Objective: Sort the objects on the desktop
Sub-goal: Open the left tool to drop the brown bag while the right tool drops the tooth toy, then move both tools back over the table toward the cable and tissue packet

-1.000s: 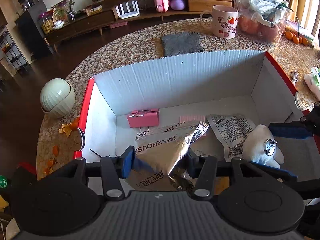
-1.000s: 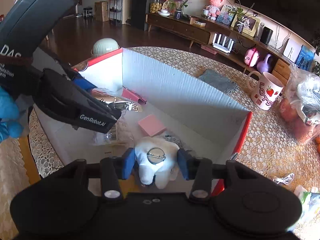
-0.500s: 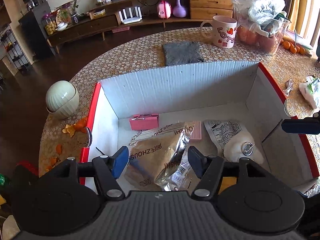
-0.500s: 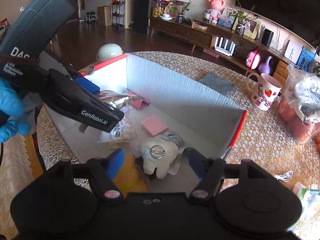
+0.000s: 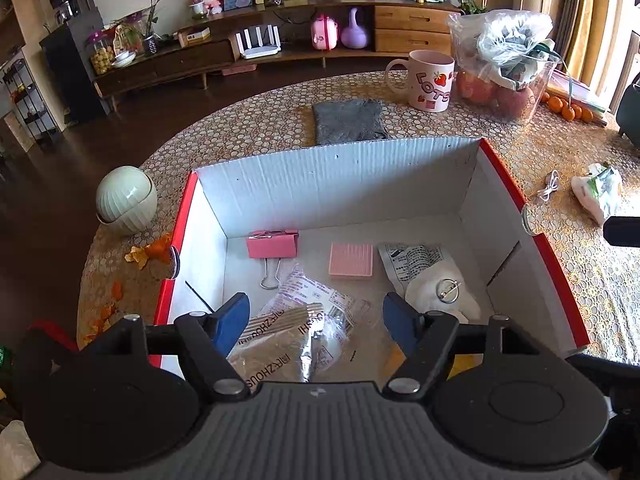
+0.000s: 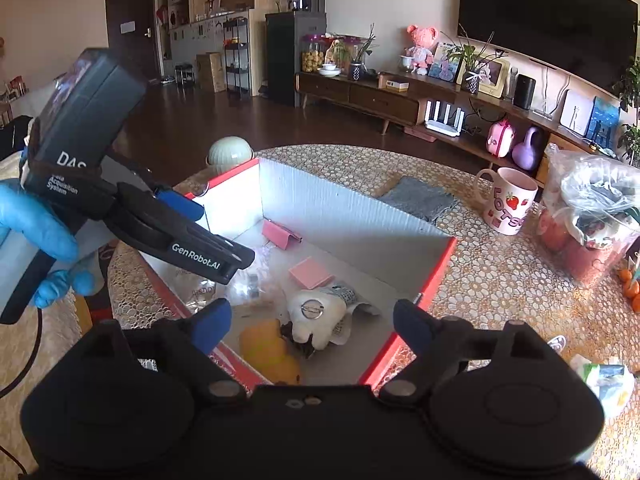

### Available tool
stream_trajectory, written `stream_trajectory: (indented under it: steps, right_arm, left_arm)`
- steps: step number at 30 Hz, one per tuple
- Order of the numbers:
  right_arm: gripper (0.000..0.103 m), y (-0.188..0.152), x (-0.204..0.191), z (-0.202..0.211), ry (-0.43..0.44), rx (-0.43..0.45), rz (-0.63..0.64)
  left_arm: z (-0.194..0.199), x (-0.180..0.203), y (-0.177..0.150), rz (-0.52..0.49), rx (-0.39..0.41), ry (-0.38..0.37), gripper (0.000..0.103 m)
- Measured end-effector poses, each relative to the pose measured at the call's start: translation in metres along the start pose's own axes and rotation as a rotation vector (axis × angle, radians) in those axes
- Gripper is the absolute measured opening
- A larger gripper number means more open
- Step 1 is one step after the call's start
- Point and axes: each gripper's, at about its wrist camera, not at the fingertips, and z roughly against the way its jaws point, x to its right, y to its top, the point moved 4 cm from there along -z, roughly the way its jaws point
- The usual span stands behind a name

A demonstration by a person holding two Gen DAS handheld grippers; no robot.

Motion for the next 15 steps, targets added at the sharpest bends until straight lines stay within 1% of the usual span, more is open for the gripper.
stream_trajectory:
  steps: [6,8,10,15]
  right_arm:
    - [0.089,-0.01,0.013,0.027,-0.017,0.028,-0.019]
    - [0.089,-0.015,0.021,0.035,-0.035,0.034,-0.032]
    - [0.089,-0.022,0.027,0.042,-0.045,0.032,-0.04]
    - [0.089,-0.041,0.049,0.06,-0.089,0.021,-0.059]
  left_arm:
    - [0.011,0.014,-0.004,0.001,0.012,-0.022,0.075]
    - [0.015,0.021,-0.004,0.002,0.017,-0.035,0.078]
    - [0.02,0.03,-0.004,-0.008,0.027,-0.044,0.081]
    - [0.032,0.054,-0.004,-0.031,0.051,-0.074,0.083]
